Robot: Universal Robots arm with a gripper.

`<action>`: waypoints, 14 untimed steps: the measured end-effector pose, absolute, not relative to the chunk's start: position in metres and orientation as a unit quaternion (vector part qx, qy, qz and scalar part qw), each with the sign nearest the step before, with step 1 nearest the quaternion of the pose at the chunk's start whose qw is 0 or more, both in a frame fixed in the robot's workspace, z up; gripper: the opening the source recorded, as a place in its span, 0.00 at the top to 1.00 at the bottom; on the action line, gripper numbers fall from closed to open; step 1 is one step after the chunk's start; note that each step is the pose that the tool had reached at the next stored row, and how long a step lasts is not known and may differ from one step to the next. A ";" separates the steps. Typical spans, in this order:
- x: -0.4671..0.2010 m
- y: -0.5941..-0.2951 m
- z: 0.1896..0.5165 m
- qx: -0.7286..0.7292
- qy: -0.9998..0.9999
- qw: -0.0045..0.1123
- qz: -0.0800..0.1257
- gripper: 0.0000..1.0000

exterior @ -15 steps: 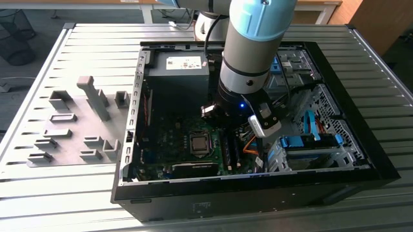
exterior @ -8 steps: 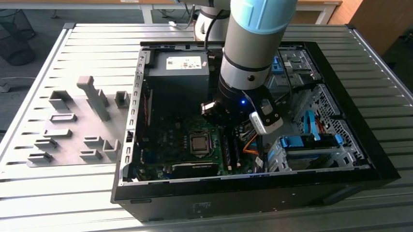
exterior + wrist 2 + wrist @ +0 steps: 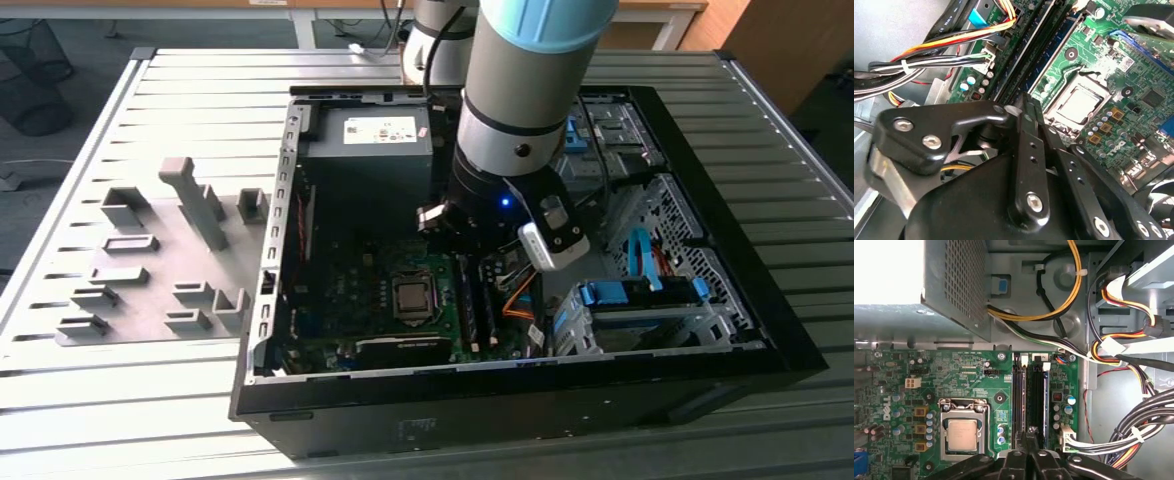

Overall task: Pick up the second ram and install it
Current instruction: 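Press down the second ram until it locks into place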

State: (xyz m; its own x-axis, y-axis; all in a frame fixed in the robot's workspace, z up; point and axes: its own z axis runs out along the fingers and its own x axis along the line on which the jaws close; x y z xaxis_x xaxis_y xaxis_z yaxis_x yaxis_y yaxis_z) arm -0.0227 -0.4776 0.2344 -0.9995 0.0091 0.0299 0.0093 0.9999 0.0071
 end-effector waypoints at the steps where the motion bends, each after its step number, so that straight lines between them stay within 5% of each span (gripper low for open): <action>1: -0.023 -0.478 0.234 -0.005 -1.000 0.015 -0.004 0.87; 14: -0.023 -0.478 0.225 -0.005 -1.000 0.015 -0.004 0.89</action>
State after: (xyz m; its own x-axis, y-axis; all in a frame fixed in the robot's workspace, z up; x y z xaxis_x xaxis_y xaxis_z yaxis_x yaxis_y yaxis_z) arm -0.0226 -0.4776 0.2248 -0.9995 0.0091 0.0300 0.0094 0.9999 0.0070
